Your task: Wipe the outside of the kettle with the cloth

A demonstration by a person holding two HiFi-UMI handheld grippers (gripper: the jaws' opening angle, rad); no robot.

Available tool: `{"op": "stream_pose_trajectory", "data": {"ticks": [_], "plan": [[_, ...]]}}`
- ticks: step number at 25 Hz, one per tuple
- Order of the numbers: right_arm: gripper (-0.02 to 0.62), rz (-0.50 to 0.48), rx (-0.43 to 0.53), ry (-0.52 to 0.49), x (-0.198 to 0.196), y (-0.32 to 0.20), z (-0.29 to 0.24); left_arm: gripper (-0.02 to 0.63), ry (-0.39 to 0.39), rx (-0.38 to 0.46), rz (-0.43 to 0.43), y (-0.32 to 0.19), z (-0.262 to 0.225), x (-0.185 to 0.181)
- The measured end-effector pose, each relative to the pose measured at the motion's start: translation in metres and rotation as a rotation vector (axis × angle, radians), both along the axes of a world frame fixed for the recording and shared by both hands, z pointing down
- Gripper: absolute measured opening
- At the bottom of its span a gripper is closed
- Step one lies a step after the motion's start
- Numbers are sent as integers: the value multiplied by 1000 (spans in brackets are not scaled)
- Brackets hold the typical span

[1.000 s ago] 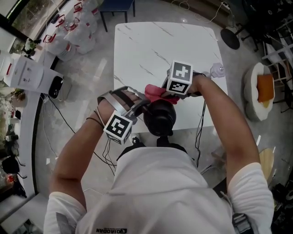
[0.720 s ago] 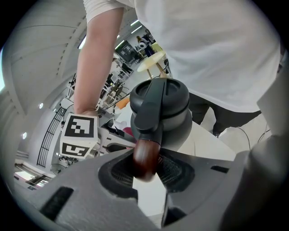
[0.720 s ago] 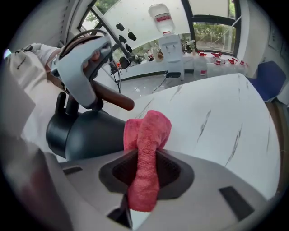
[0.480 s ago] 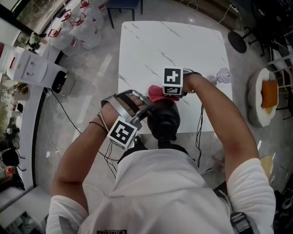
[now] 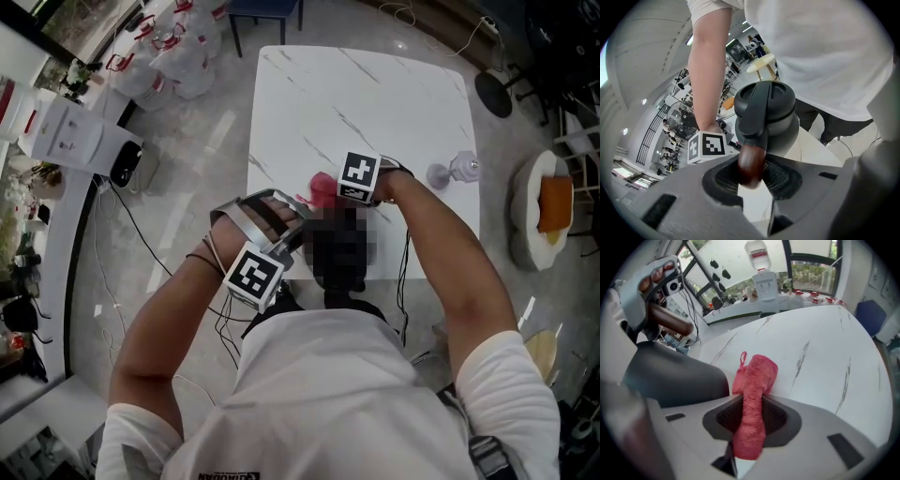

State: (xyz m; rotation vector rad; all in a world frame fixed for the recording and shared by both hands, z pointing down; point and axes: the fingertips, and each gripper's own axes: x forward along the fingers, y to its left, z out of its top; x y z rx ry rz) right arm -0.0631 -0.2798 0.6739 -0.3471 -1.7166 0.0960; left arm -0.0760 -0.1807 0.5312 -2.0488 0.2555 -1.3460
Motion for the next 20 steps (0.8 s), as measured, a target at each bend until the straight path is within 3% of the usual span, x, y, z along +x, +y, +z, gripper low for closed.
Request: {"op": "stream_pose_trajectory", "data": {"ticks": [5,11,16,20], "plan": [[106,268,33,-173,0,-27,-22,114,59,-87,-49,-2,6,-5],[106,553,23,-353,31,-43,-59,115,110,-203,-168,-14,14,-20],[107,736,79,-410,75,-40,-77,115,148,-320,-228,-25,28,-31],[107,861,66,-445,102,-20,-85,116,157,-410,-259,-32,35,-34]]}}
